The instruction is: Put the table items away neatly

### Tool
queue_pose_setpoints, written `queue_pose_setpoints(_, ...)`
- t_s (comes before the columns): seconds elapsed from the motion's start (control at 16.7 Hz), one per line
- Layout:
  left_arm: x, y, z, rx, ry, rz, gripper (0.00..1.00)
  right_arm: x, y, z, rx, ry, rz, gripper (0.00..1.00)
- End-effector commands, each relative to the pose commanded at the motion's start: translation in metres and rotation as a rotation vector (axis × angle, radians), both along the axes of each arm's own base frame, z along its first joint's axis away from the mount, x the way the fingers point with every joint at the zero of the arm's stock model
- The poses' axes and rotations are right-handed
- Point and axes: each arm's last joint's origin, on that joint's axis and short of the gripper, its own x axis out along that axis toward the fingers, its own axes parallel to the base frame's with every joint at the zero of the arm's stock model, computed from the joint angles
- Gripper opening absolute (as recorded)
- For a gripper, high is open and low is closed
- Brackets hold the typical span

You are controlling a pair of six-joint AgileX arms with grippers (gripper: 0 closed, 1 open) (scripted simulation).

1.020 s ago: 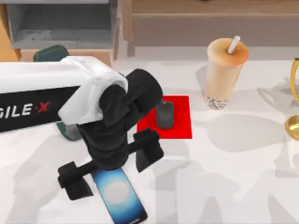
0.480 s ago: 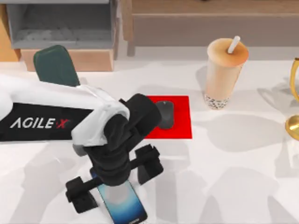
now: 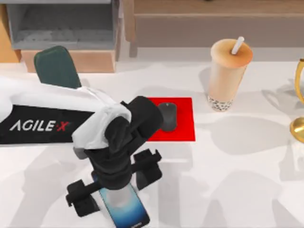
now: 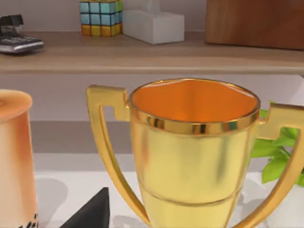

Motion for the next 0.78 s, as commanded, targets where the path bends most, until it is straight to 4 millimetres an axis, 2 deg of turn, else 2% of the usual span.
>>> queue_pose_setpoints(0.54,0.0000,0.0000,0.0000,0.000,0.000,0.000,0.02,0.0000,0.0000,0.0000,0.000,0.000,0.000,1.00)
queue_pose_setpoints(0.78,0.0000,0.0000,0.0000,0.000,0.000,0.000,0.00,0.0000,0.0000,0.0000,0.000,0.000,0.000,1.00)
